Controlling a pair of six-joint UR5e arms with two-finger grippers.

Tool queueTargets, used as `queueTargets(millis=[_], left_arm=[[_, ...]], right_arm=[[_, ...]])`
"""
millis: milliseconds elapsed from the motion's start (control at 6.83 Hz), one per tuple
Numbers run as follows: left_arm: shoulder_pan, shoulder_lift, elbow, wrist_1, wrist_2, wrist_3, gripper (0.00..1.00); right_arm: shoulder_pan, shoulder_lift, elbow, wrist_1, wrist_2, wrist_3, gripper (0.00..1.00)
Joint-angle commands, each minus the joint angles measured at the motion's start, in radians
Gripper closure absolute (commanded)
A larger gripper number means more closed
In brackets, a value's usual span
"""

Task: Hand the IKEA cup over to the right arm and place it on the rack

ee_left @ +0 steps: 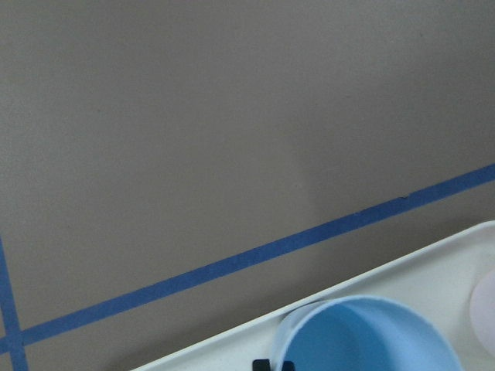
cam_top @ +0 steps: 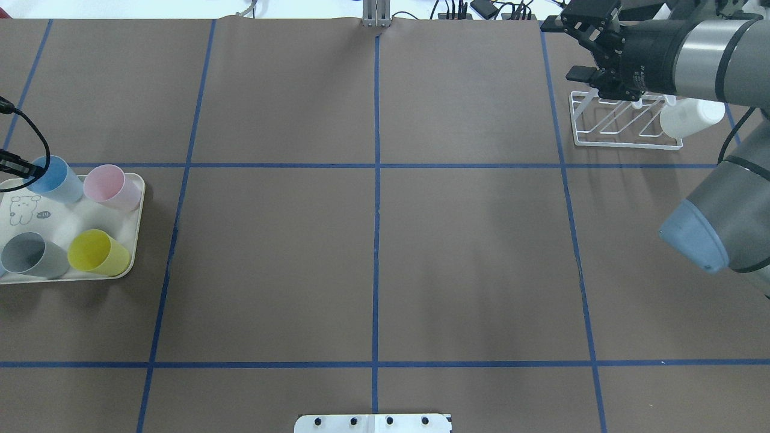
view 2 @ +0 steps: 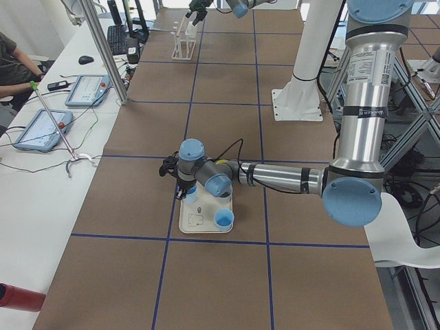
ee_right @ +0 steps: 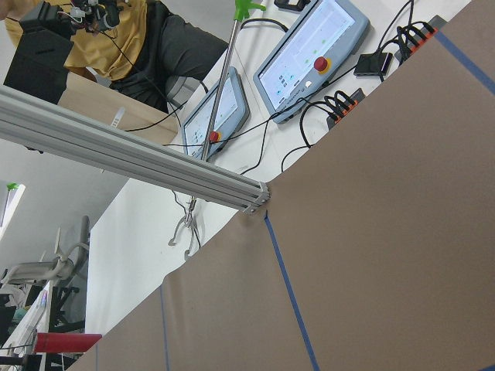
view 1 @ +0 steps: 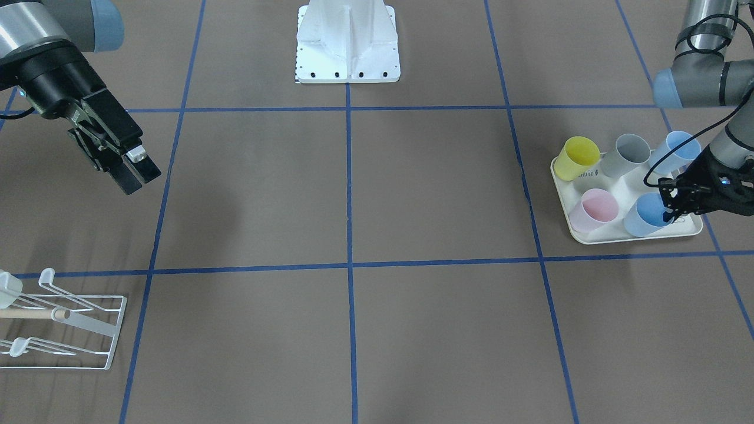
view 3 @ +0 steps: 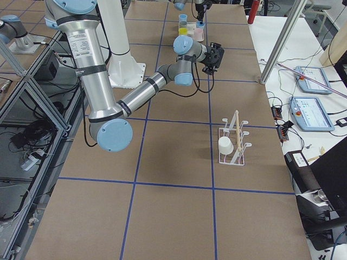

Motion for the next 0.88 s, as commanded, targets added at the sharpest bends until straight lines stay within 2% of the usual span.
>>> queueTargets(millis=[0,146,439,732], left_arm=[[-0.096,-0.014,-0.079,0.168,0.004,0.129,1.0],[-0.133,-0.061,-0.11,0.268,0.01,0.176,1.0],[-0.169,-0.165,-0.101,0.326,0.007,0.122,1.0],[-0.164,-0.273,-0.109,0.301,0.003,-0.26,1.0]], right_arm=[[0.0,0.0,0.0,-0.001,0.002,0.0,0.0],[0.0,0.0,0.0,0.0,0.002,0.0,0.0],[0.0,0.0,0.0,0.002,0.007,0.0,0.0],[0.0,0.002,0.0,0.003,0.007,0.0,0.0]])
